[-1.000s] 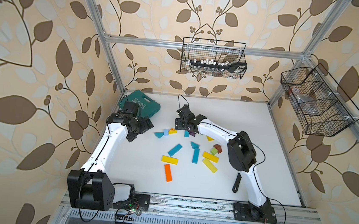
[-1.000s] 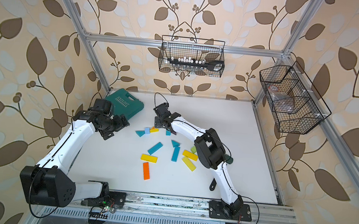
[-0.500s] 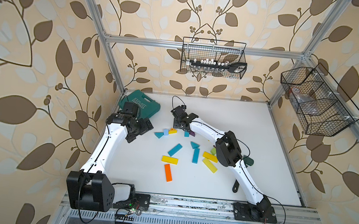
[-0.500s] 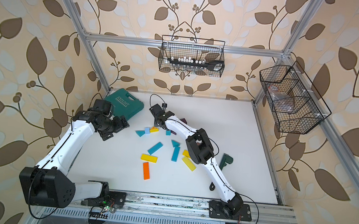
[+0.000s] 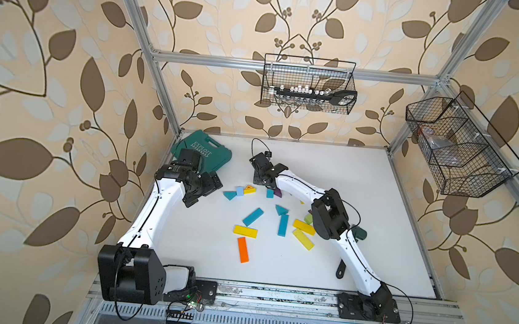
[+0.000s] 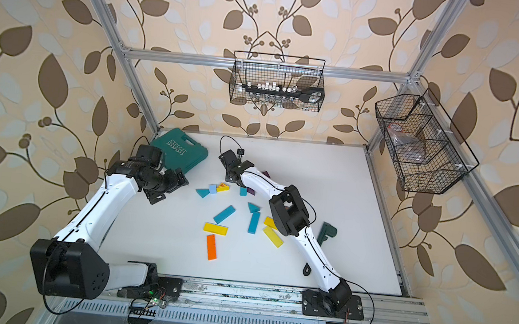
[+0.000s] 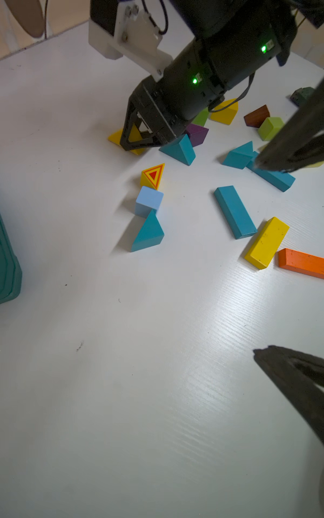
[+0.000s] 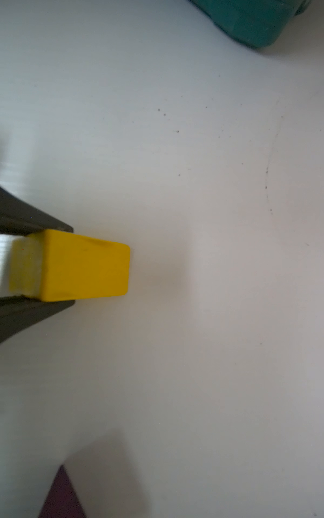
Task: Assemble a small pinwheel with building blocks
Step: Pick up the building block from the center of the board.
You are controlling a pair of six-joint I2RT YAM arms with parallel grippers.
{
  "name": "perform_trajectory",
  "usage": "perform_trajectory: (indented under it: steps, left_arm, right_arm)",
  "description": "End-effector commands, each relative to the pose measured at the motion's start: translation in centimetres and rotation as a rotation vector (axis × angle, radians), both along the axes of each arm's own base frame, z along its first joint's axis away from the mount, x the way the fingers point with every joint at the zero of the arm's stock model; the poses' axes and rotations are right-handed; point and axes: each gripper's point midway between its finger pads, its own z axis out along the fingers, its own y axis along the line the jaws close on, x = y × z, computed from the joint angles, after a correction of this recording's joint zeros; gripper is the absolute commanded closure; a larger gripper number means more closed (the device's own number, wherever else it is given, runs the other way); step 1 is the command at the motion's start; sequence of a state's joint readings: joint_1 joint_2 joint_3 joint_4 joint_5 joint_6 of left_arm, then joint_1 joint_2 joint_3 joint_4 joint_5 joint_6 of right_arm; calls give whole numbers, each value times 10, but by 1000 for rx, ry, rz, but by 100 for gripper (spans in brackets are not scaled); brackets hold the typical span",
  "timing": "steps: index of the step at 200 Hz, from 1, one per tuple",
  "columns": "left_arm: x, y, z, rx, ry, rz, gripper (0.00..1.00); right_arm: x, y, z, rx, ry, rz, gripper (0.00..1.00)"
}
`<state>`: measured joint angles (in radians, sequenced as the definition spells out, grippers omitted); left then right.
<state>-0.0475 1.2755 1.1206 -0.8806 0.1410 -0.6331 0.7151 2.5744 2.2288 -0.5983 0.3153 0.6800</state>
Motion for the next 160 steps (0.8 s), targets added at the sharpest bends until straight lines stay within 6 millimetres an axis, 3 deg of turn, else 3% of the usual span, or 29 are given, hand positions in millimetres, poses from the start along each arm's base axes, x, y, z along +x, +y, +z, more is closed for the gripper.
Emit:
perform_trajectory:
  steps: [1,36,66,95,124,131,160]
  left_arm:
    - [3,-26,21,-53,-125,-133,1]
    - [-2,-49,25,12,-129,-228,1]
    - [1,-67,29,-18,-82,-202,1]
    - [4,-106,40,-48,-48,-154,1]
    - [9,-151,47,-99,-48,-151,1]
    - [12,-160,36,-97,-10,-146,1]
    - [13,-182,24,-147,36,-118,1]
  right_arm:
    - [-3,-1,38,142,14,37,87]
    - [-22,-9,104,429,-11,165,100]
    - [-67,-32,146,666,-62,322,100]
    - [-108,-47,160,846,-159,405,100]
    - [-126,-52,165,936,-263,402,100]
    - [-128,-51,165,944,-286,409,100]
    - [-137,-46,164,981,-348,420,100]
